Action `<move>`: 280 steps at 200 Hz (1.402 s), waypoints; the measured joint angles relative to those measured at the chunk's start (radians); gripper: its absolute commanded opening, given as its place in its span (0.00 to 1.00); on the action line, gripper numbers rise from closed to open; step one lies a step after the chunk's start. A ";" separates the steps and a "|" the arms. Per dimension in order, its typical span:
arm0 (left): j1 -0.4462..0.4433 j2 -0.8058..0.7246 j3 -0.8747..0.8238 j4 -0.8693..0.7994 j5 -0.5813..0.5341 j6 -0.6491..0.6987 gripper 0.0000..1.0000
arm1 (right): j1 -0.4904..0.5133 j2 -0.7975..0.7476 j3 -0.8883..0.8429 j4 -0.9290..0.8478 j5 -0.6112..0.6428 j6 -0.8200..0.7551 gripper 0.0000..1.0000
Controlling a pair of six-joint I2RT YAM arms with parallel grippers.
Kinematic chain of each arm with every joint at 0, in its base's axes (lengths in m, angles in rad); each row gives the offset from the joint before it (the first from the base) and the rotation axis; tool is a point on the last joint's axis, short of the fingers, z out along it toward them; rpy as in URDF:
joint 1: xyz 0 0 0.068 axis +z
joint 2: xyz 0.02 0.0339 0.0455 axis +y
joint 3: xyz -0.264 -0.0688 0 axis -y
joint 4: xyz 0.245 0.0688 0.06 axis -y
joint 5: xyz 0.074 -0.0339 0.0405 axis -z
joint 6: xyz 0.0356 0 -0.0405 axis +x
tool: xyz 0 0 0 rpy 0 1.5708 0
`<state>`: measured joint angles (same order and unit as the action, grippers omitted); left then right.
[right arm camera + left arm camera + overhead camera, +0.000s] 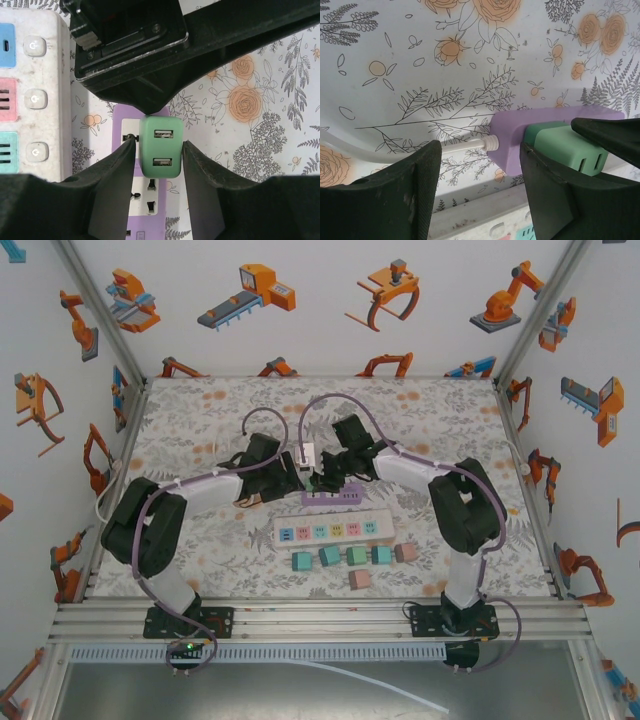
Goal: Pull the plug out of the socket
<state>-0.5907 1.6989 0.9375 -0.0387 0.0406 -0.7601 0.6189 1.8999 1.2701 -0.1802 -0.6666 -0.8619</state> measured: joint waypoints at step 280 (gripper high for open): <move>-0.059 0.055 0.105 -0.116 -0.128 0.005 0.60 | -0.003 0.007 0.052 -0.103 -0.018 -0.051 0.24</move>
<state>-0.6495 1.7535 1.0428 -0.1551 -0.0872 -0.7551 0.6155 1.9072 1.3224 -0.2836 -0.6849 -0.9131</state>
